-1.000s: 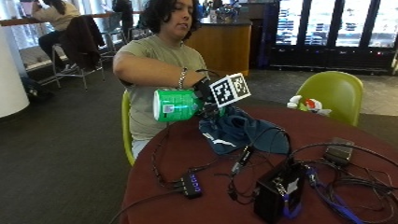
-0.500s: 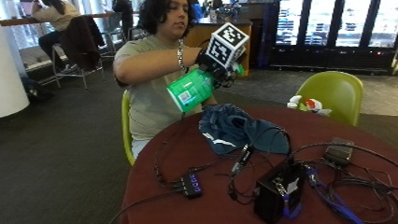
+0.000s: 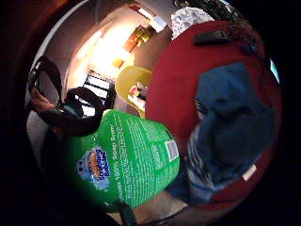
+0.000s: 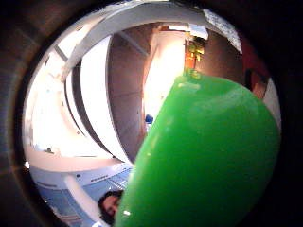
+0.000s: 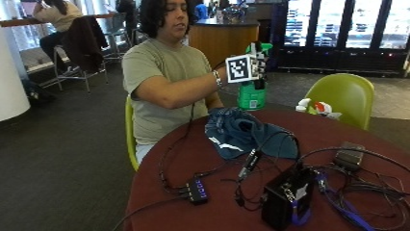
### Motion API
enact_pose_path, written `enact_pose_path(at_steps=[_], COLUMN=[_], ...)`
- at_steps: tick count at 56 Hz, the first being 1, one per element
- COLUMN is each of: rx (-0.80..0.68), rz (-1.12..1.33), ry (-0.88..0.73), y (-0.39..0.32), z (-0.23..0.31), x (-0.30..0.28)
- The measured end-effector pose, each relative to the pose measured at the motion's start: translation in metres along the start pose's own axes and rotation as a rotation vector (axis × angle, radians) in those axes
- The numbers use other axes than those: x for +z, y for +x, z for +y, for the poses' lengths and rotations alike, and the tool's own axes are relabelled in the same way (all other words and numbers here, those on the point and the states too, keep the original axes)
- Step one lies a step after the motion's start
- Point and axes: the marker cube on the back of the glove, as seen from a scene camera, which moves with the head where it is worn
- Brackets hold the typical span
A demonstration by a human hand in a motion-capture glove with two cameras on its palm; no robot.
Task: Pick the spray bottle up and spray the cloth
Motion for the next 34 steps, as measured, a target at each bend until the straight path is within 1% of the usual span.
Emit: enact_pose_path(at_steps=[7, 9, 12, 15, 20, 34], rx=[-0.031, -0.044, -0.069, -0.082, -0.101, -0.09], rz=[0.062, 0.093, 0.114, 0.124, 0.146, 0.157], ry=[0.036, 0.023, 0.011, 0.04, 0.087, 0.137], y=[0.037, 0.045, 0.05, 0.051, 0.055, 0.067], z=[-0.003, 0.001, 0.005, 0.002, -0.012, -0.06], x=[0.035, 0.045, 0.054, 0.057, 0.061, 0.071])
